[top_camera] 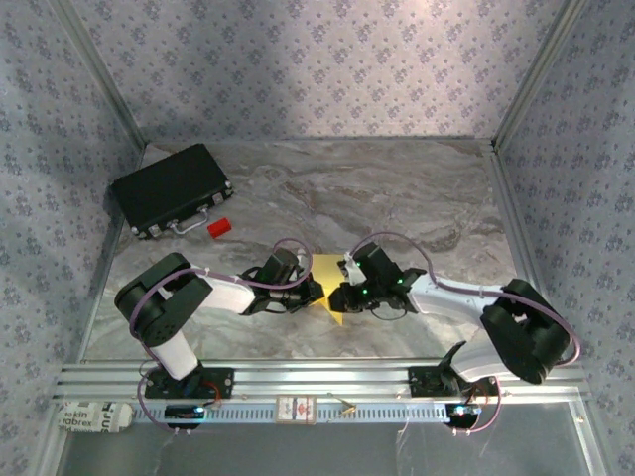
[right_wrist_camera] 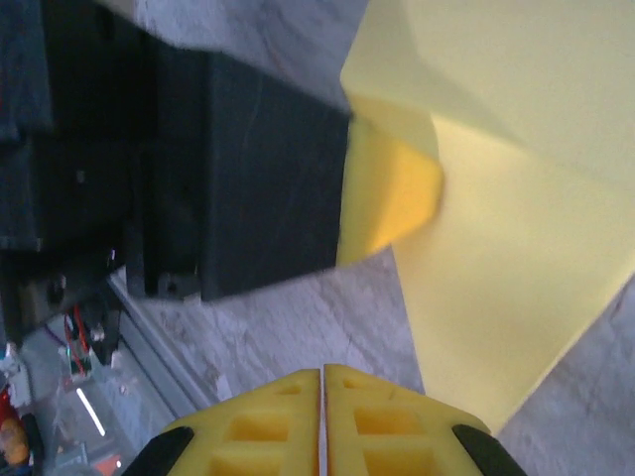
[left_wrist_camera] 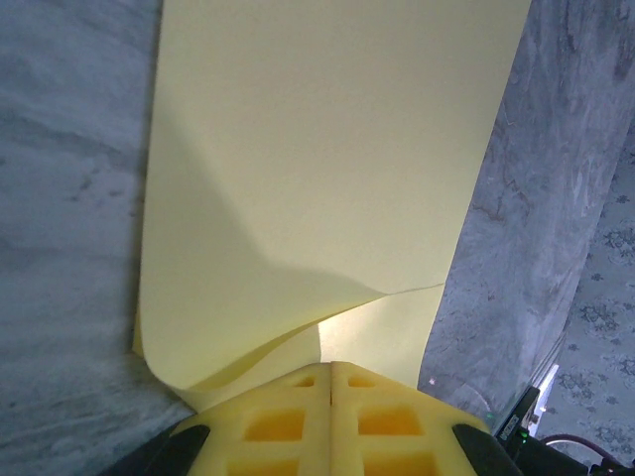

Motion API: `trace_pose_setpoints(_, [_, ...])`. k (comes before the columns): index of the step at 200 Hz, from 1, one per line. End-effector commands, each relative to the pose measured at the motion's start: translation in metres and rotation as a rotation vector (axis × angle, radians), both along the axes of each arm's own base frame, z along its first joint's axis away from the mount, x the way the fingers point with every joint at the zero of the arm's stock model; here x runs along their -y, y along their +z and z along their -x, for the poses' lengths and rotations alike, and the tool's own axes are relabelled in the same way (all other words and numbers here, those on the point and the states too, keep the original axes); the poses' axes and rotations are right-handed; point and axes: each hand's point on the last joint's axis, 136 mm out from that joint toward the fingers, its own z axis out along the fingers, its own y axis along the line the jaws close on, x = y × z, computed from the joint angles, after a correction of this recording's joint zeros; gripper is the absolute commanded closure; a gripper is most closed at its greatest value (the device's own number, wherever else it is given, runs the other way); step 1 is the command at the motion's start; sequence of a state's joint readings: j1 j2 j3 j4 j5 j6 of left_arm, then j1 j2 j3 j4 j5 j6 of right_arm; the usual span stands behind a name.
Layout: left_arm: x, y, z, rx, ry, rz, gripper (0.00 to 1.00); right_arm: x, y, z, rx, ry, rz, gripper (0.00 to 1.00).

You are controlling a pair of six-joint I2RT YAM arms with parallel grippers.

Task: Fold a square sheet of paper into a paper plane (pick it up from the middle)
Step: Third fold the triangle at the center of the table.

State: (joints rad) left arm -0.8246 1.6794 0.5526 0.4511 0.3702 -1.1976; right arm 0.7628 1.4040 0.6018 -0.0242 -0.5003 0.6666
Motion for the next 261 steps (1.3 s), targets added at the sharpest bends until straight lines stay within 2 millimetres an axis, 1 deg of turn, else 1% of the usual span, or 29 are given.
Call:
trace_pose_setpoints(1, [-0.022, -0.030, 0.013, -0.070, 0.014, -0.105, 1.00, 0.001, -0.015, -0.011, -0.028, -0.042, 0.048, 0.90])
trace_pose_setpoints(25, [-0.017, -0.024, 0.011, -0.054, 0.003, -0.080, 1.00, 0.008, -0.041, 0.000, -0.107, -0.042, 0.104, 0.93])
trace_pose_setpoints(39, [-0.013, -0.018, 0.009, -0.044, -0.006, -0.062, 1.00, 0.019, -0.058, 0.009, -0.144, -0.054, 0.153, 0.94])
trace_pose_setpoints(52, [-0.008, -0.009, 0.007, -0.021, -0.018, -0.037, 0.99, 0.028, -0.067, 0.015, -0.159, -0.068, 0.185, 0.96])
trace_pose_setpoints(71, [0.000, 0.007, 0.004, 0.015, -0.031, -0.005, 0.95, 0.035, -0.072, 0.016, -0.165, -0.088, 0.193, 0.98])
trace_pose_setpoints(83, [0.005, 0.015, 0.004, 0.033, -0.047, 0.001, 0.94, 0.034, -0.071, 0.015, -0.162, -0.091, 0.189, 0.98])
trace_pose_setpoints(103, [0.011, 0.021, 0.007, 0.045, -0.064, 0.002, 0.94, 0.032, -0.070, 0.012, -0.152, -0.092, 0.188, 0.99])
trace_pose_setpoints(122, [0.010, 0.015, 0.011, 0.035, -0.063, -0.012, 0.96, 0.032, -0.069, 0.010, -0.150, -0.092, 0.188, 1.00])
trace_pose_setpoints(150, [0.006, 0.006, 0.013, 0.023, -0.053, -0.021, 0.96, 0.033, -0.070, 0.011, -0.154, -0.094, 0.190, 1.00])
trace_pose_setpoints(182, [-0.007, -0.019, 0.013, -0.018, -0.024, -0.097, 0.98, 0.034, -0.072, 0.012, -0.157, -0.094, 0.193, 1.00])
trace_pose_setpoints(206, [-0.022, -0.028, 0.006, -0.038, 0.033, -0.146, 1.00, 0.038, -0.075, 0.015, -0.161, -0.094, 0.208, 1.00])
trace_pose_setpoints(230, [-0.035, -0.026, -0.007, -0.038, 0.085, -0.146, 1.00, 0.041, -0.077, 0.018, -0.162, -0.090, 0.220, 1.00])
trace_pose_setpoints(261, [-0.048, -0.018, -0.025, -0.029, 0.125, -0.151, 1.00, 0.043, -0.076, 0.018, -0.157, -0.083, 0.225, 1.00])
